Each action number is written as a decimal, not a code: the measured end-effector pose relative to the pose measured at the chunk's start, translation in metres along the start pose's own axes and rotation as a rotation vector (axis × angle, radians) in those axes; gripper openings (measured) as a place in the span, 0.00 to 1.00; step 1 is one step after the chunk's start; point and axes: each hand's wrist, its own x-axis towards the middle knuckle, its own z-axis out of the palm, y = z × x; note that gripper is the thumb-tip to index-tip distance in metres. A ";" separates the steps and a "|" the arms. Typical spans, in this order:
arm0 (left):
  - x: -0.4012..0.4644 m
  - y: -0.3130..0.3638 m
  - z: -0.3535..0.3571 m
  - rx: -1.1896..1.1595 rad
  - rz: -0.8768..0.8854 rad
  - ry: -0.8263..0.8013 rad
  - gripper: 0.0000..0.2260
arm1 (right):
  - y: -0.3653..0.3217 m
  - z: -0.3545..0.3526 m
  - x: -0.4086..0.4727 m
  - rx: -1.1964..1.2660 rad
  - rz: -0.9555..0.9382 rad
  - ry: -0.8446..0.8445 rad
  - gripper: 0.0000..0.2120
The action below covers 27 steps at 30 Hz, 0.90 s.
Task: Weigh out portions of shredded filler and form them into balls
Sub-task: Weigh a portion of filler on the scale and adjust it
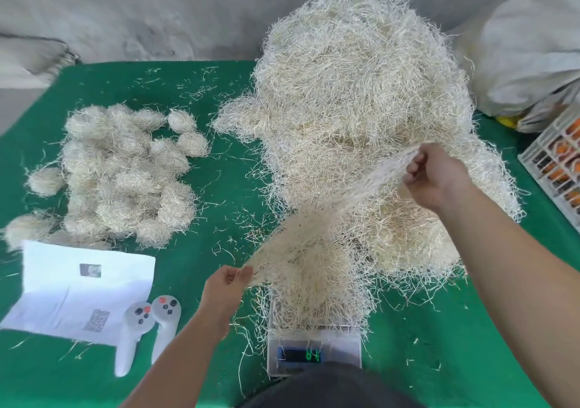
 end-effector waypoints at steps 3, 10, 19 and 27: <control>0.003 -0.018 -0.015 0.029 -0.009 0.051 0.14 | -0.014 -0.006 0.014 0.091 -0.063 0.026 0.09; 0.016 -0.031 -0.015 0.100 0.006 0.113 0.12 | -0.045 0.000 0.032 -0.442 -0.466 0.027 0.05; 0.007 -0.018 -0.002 0.088 0.134 0.063 0.15 | -0.056 -0.007 0.055 -1.601 -0.612 -0.272 0.22; -0.016 0.024 0.038 0.367 0.419 -0.081 0.09 | -0.003 -0.001 0.027 -1.571 -0.823 -0.128 0.18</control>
